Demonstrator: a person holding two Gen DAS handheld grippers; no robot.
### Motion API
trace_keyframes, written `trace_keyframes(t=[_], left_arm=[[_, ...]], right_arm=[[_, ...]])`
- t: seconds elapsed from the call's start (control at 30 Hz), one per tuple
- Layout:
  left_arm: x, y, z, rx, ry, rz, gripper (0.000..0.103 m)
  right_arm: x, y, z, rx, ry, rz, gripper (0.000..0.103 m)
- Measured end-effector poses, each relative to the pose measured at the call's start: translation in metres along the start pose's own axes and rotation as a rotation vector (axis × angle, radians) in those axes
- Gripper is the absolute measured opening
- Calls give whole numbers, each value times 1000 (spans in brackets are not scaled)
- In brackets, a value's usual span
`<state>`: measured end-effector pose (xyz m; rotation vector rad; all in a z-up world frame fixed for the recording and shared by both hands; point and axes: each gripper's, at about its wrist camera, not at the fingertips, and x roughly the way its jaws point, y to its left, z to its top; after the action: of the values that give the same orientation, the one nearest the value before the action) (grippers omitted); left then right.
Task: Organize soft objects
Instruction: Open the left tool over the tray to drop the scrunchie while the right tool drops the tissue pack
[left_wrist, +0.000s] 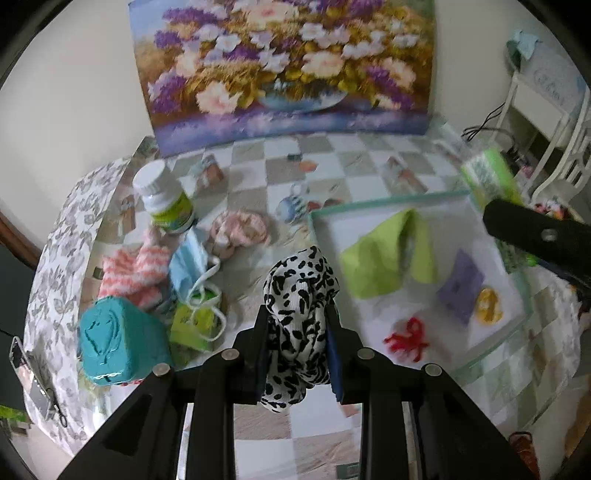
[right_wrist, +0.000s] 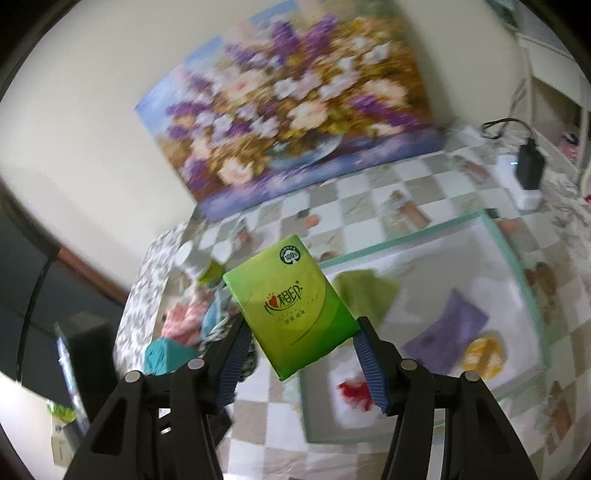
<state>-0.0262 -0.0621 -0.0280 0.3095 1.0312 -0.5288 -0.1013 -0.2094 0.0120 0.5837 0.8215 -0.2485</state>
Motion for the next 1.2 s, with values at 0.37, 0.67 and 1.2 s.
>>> trace_keyframes(t=[0.37,0.67,1.2], left_arm=[[21,-49,-9,24,71,-131,28],[33,-91,-1,38,58,-198,29],[64,-106,12,3,94,-212,67]], right_arm=[[19,-93,8,197,51,-212,60],[26,-139,10,274,48,-280,60],[54,-155,16,272,57,-247,61]])
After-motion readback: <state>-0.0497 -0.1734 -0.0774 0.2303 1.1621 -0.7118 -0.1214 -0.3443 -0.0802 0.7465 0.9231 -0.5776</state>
